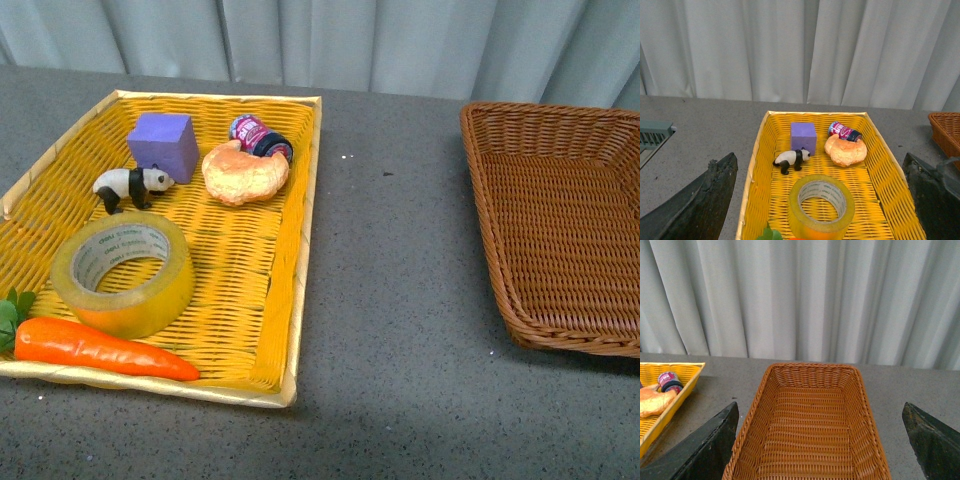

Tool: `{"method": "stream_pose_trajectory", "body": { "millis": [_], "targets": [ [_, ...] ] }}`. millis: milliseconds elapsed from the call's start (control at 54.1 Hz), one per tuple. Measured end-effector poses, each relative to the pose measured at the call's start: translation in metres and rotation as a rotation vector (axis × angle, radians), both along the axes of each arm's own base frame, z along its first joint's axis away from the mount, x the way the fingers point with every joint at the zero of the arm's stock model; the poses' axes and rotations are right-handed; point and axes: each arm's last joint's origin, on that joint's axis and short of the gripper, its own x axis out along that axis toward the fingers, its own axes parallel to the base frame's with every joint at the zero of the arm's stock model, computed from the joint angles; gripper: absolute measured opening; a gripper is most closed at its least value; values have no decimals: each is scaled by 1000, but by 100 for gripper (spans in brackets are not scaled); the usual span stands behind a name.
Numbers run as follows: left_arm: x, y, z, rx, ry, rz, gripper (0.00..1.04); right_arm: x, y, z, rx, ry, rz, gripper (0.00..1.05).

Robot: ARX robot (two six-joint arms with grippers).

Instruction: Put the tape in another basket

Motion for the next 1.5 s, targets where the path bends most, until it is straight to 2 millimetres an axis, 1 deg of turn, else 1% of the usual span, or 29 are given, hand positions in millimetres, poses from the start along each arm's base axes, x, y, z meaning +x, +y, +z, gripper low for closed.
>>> {"method": "stream_pose_trajectory", "body": {
  "millis": [1498],
  "targets": [
    [0, 0, 0, 0, 0, 0, 98, 0, 0, 0, 0, 0, 0, 96]
  ]
}}
